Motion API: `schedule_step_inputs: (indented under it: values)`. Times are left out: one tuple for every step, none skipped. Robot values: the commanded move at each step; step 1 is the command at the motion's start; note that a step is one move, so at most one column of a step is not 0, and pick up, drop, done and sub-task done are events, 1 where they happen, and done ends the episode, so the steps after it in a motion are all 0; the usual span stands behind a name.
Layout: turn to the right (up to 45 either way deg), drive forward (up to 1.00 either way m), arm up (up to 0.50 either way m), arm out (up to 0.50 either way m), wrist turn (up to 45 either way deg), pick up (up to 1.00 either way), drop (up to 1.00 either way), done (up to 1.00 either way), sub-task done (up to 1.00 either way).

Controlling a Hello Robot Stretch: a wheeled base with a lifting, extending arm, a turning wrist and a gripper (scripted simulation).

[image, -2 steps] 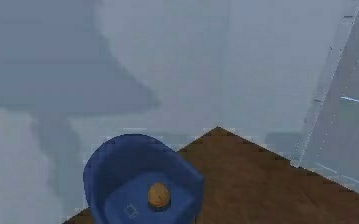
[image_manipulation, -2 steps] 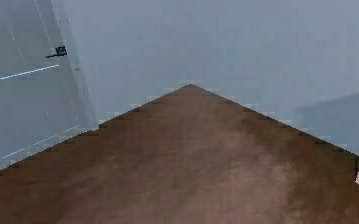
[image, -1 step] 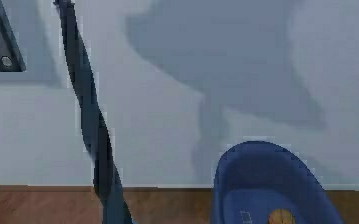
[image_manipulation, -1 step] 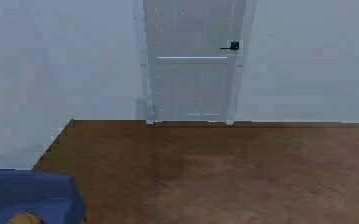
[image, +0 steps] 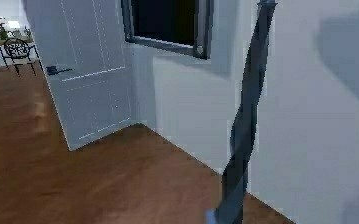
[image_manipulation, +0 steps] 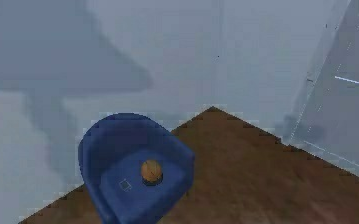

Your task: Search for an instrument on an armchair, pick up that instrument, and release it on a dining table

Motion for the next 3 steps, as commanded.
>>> schedule_step_inputs:
  values:
    - [45.0,0.0,0.0,0.0,0.0,0.0,0.0,0.0,0.0]
    - [30.0,0.0,0.0,0.0,0.0,0.0,0.0,0.0,0.0]
    - [0.0,0.25,0.0,0.0,0.0,0.0,0.0,0.0,0.0]
